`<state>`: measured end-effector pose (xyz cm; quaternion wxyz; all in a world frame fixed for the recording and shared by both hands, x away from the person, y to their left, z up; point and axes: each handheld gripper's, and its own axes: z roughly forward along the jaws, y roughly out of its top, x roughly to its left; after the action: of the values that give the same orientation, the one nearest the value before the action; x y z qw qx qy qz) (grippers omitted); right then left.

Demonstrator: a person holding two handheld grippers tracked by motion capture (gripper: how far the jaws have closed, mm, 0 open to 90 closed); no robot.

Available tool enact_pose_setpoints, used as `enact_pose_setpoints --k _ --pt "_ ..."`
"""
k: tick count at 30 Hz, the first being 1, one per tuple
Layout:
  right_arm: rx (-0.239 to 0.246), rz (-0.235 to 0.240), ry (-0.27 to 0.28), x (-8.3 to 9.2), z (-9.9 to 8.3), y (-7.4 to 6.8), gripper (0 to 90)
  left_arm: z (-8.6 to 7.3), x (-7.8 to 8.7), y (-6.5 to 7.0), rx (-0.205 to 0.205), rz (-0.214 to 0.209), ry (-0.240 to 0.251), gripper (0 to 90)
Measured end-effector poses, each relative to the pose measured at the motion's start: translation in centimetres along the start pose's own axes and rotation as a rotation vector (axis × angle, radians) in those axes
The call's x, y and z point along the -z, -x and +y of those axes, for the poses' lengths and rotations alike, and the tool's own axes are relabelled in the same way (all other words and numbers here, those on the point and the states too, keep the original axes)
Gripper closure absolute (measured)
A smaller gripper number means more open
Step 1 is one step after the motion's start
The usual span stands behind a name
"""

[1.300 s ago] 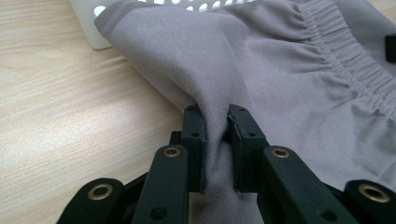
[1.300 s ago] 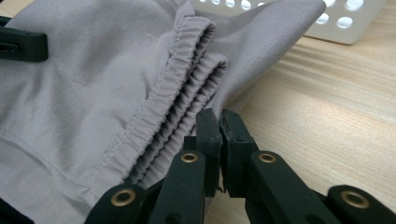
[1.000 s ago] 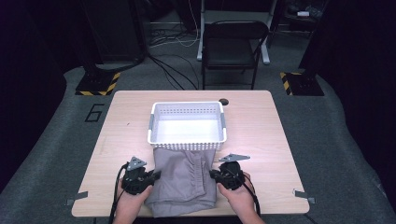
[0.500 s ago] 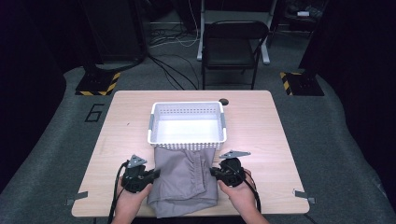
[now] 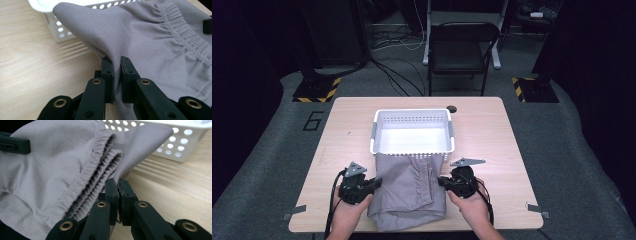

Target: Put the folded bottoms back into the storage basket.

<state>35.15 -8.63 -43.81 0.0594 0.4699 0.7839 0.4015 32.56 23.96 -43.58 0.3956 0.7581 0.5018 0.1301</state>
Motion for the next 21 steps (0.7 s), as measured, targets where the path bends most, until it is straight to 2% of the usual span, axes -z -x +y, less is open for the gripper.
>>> enact_pose_setpoints --k 4,5,10,11,19,20,21 --pt "-0.006 0.007 -0.003 0.6 0.6 -0.4 87.6 0.9 0.7 0.1 -0.006 0.0 0.002 83.4" --pt "0.008 0.007 0.008 0.6 0.7 -0.3 87.6 1.1 0.9 0.1 -0.009 0.002 0.003 83.4" --pt "-0.004 0.012 0.006 1.3 1.7 -0.6 87.6 2.2 1.5 0.1 -0.002 -0.006 0.01 83.4" --pt "0.01 0.014 0.012 1.5 2.0 -0.6 87.6 2.3 1.6 0.1 -0.002 -0.006 0.014 83.4" --pt "0.018 0.012 0.019 2.1 3.3 -0.5 87.6 3.6 2.1 0.0 0.013 -0.013 0.022 83.4" --pt "0.0 0.015 0.014 2.2 3.4 -0.6 87.6 3.7 2.0 0.0 0.008 -0.013 0.025 83.4" --pt "0.023 0.011 0.027 2.1 3.5 -0.4 87.6 3.8 2.1 0.0 0.009 -0.017 0.022 83.4"
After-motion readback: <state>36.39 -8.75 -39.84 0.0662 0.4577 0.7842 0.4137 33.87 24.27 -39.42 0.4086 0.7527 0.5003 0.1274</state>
